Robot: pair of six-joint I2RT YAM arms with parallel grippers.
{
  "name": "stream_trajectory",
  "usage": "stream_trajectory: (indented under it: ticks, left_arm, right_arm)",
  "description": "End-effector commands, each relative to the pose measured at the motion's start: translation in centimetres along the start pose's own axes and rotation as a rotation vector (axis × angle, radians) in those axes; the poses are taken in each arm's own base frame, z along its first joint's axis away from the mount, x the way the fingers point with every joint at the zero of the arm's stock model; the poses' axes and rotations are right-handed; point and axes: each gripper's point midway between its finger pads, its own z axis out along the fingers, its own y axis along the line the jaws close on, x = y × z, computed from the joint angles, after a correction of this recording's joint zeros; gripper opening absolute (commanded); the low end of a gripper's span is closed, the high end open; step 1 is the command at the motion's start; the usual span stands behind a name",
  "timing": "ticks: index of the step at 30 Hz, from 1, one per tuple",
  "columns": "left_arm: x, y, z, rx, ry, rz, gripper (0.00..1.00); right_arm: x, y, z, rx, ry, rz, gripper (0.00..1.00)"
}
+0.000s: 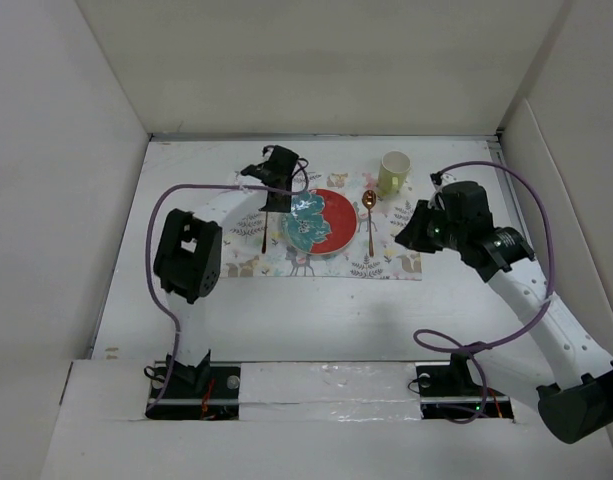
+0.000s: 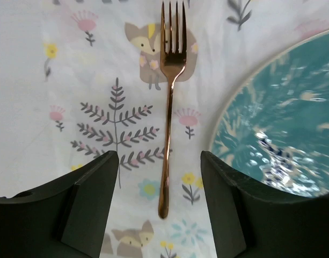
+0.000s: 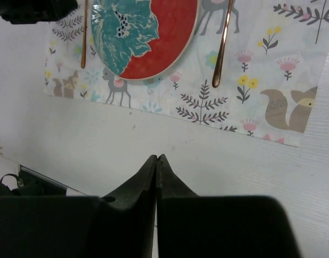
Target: Set the dinner table for one person
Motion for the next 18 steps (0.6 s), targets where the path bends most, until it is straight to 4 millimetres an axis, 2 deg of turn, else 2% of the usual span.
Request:
stream_trajectory:
  ticks: [1, 2, 3, 4, 5, 6, 7, 8, 10, 11, 12, 13, 14, 15, 16, 17, 18]
  left_arm:
    - [-7.5, 0.9, -9.9, 0.136, -0.222, -0.159, 0.6]
    - [-8.6, 1.3, -12.8, 0.188, -0.269, -0.192, 0.6]
    - [-9.1, 1.5, -14.4, 0.213, -0.293, -0.234, 0.6]
    - [-9.6, 2.0, -15.9, 0.228, -0.32, -0.263, 0.6]
    - [-10.0, 3.4, -18.7, 0.235, -0.375, -0.313, 0.59]
    - [-10.1, 4.0, -19.9, 0.244, -0.394, -0.337, 0.59]
    - [-10.1, 4.7, -21.2, 0.246, -0.417, -0.379, 0.59]
    - [-9.9, 6.3, -23.6, 0.25, -0.463, -0.417, 0.59]
    - [-9.5, 7.6, -25.9, 0.272, -0.509, -0.476, 0.6]
    - [-9.3, 9.5, -29.0, 0.287, -0.586, -0.528, 0.6]
    - [-8.2, 10.3, -29.1, 0.272, -0.593, -0.548, 0.6]
    - [-7.7, 11.5, -30.2, 0.265, -0.627, -0.58, 0.64]
    - [-6.3, 13.5, -31.7, 0.247, -0.681, -0.629, 0.68]
    - [-5.7, 14.6, -32.0, 0.226, -0.7, -0.646, 0.68]
    - [-4.9, 15.3, -32.2, 0.212, -0.712, -0.657, 0.68]
    - [-3.6, 16.2, -31.9, 0.181, -0.713, -0.655, 0.69]
    - [-2.3, 16.3, -31.1, 0.162, -0.682, -0.648, 0.76]
  right_arm:
    - [-3.3, 2.5, -2.8, -0.072, -0.107, -0.027, 0.01]
    - [-3.9, 3.1, -3.5, -0.092, -0.13, -0.025, 0.0]
    - [-5.1, 4.5, -5.4, -0.136, -0.189, -0.015, 0.0]
    - [-5.9, 5.2, -6.5, -0.155, -0.227, -0.011, 0.0]
    - [-7.1, 5.9, -7.8, -0.175, -0.28, -0.01, 0.0]
    - [-8.2, 6.2, -9.1, -0.18, -0.337, -0.003, 0.02]
    - [-9.9, 7.1, -11.8, -0.198, -0.426, -0.009, 0.09]
    - [-11.4, 6.3, -13.1, -0.141, -0.503, 0.007, 0.26]
    - [-13.8, 6.1, -16.8, -0.095, -0.639, 0.029, 0.39]
    - [-14.2, 5.4, -17.8, -0.053, -0.671, 0.044, 0.46]
    - [-15.2, 3.8, -19.0, 0.04, -0.737, 0.071, 0.49]
    - [-15.6, 2.9, -19.7, 0.089, -0.767, 0.086, 0.51]
    - [-15.6, 2.1, -20.3, 0.13, -0.79, 0.098, 0.55]
    - [-15.8, 0.6, -20.6, 0.202, -0.825, 0.113, 0.57]
    - [-15.7, 0.1, -20.4, 0.228, -0.828, 0.116, 0.58]
    - [-15.0, -0.7, -19.3, 0.252, -0.807, 0.114, 0.59]
    - [-14.5, -1.0, -17.9, 0.252, -0.777, 0.119, 0.6]
